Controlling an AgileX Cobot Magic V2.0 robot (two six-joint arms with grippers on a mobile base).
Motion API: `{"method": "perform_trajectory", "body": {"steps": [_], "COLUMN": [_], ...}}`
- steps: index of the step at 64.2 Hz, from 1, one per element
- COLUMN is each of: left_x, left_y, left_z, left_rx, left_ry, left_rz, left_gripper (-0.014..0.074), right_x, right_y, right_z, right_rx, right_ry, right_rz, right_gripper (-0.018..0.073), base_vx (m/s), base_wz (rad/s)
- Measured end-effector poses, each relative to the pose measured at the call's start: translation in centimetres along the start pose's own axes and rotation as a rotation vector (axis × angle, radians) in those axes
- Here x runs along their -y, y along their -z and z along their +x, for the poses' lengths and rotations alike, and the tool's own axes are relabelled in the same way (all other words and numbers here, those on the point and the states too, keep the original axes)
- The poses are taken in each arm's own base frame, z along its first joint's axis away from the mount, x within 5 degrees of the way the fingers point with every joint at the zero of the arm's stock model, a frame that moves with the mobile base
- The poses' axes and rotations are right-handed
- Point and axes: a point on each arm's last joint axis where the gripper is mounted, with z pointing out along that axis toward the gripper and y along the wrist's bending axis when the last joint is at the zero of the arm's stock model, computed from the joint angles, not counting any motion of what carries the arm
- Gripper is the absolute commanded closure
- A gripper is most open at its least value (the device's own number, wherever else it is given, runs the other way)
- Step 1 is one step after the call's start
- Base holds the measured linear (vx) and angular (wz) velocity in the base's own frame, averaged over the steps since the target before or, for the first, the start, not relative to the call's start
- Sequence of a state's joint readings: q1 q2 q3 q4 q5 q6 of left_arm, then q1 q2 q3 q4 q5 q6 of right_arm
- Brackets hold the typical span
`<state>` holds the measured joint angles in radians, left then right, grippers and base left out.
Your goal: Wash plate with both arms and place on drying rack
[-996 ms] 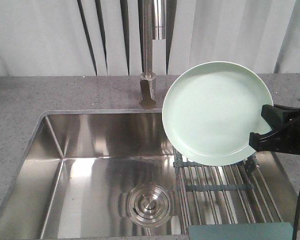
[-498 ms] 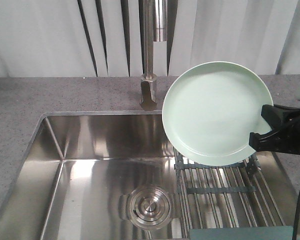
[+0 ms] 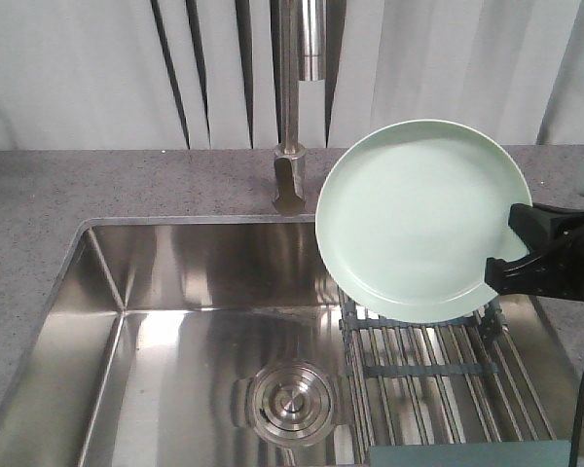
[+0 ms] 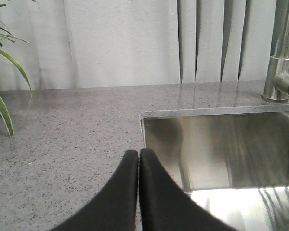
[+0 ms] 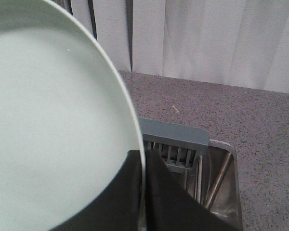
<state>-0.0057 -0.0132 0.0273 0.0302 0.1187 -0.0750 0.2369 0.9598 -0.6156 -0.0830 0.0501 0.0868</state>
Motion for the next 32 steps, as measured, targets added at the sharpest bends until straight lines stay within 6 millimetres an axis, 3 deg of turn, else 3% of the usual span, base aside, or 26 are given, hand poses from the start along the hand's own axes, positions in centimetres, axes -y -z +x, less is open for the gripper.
{"method": "perform_trajectory", "body": {"steps": [32], "left_x": [0.00], "left_y": [0.00], "left_z": [0.00], "left_rx": [0.000], "left_ry": [0.000], "left_rz": [0.000], "left_gripper": [0.0602], "right_x": [0.00], "right_y": [0.00], "right_z": [0.00], "right_rx": [0.000], "right_ry": [0.000], "right_rz": [0.000], "right_gripper": [0.0569], "base_vx": [0.00], "base_wz": [0.00]}}
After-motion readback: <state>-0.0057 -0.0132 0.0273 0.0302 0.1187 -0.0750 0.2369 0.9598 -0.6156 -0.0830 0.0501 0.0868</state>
